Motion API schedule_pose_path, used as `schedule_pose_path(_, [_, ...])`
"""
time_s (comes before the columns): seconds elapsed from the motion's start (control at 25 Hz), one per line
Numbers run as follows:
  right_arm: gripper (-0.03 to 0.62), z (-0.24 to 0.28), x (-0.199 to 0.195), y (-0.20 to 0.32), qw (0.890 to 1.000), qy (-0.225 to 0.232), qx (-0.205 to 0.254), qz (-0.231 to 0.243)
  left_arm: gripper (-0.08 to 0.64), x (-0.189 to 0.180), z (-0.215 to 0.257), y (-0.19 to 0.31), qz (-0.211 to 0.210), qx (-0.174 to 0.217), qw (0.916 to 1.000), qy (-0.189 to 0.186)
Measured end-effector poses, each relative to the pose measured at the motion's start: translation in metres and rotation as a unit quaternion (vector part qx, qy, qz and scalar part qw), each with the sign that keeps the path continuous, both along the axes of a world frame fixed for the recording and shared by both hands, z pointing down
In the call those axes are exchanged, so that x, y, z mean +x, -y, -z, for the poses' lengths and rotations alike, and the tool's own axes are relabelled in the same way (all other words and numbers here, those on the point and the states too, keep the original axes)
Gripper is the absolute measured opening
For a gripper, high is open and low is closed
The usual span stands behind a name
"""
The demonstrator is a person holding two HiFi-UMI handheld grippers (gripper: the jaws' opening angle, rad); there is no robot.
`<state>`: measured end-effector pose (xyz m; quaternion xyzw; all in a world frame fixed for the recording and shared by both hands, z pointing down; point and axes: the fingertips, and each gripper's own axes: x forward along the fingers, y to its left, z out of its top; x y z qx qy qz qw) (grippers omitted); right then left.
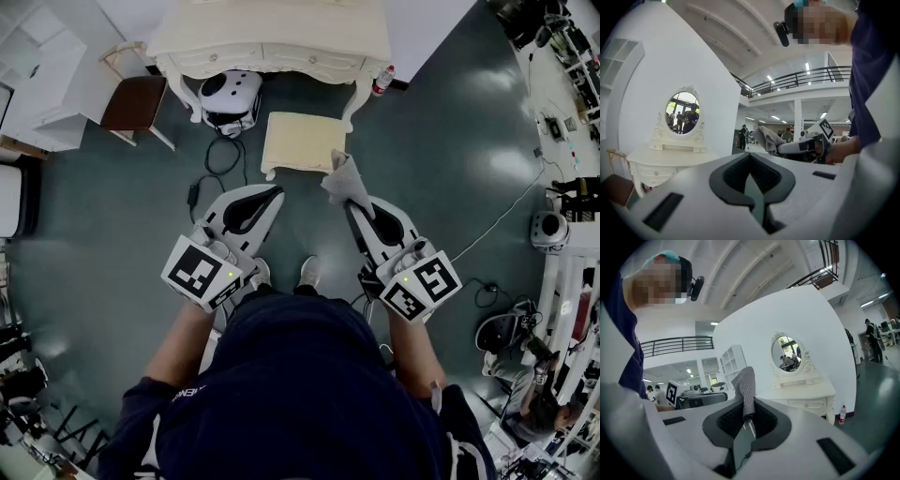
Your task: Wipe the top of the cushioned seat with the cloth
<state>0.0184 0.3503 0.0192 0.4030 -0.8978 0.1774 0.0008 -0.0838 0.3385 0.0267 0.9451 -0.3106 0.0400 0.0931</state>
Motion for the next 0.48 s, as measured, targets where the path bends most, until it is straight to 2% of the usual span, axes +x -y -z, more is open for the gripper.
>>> schedule_pose_path(0.48, [0.041,-0.0055,0.0060,-0.0024,1.000,0.010,0.001,-0.003,0.008,0.0047,-0.0059,-0.0043,0.007,-0.002,1.0000,0.001])
